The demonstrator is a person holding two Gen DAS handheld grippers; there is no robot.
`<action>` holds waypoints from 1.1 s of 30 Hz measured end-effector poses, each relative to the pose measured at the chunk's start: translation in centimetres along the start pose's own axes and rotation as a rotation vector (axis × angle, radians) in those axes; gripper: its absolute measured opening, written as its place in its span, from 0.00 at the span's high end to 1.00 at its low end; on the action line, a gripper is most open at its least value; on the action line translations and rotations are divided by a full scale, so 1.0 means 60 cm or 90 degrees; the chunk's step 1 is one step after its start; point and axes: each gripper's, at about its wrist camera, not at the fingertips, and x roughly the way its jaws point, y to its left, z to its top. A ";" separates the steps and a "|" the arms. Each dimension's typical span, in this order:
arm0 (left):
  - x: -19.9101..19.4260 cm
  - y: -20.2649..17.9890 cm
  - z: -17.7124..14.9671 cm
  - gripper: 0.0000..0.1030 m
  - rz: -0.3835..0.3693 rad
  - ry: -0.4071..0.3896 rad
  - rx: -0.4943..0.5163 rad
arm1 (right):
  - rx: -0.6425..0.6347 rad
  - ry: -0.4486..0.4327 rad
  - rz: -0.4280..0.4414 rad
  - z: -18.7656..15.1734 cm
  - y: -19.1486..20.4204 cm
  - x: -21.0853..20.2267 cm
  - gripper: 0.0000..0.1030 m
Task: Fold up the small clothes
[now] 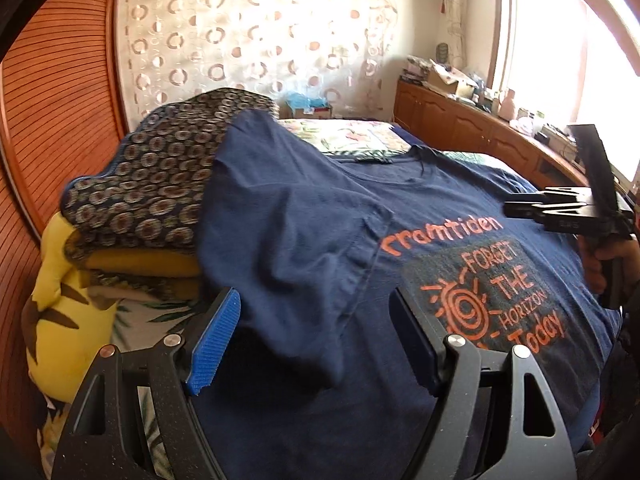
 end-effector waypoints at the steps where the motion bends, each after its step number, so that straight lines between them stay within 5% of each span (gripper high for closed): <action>1: 0.003 -0.005 0.002 0.25 -0.003 0.002 0.002 | 0.006 0.000 -0.010 -0.011 -0.011 -0.010 0.63; 4: 0.020 -0.021 0.009 0.25 -0.015 0.013 0.012 | 0.035 -0.001 -0.032 -0.044 -0.047 -0.045 0.62; 9: 0.047 -0.049 0.017 0.25 -0.022 0.038 0.038 | 0.062 -0.016 -0.075 -0.088 -0.086 -0.110 0.41; 21: 0.095 -0.079 0.020 0.25 -0.029 0.093 0.063 | 0.192 -0.021 -0.158 -0.169 -0.207 -0.184 0.41; 33: 0.119 -0.100 0.018 0.17 -0.036 0.124 0.097 | 0.311 0.000 -0.122 -0.168 -0.247 -0.182 0.41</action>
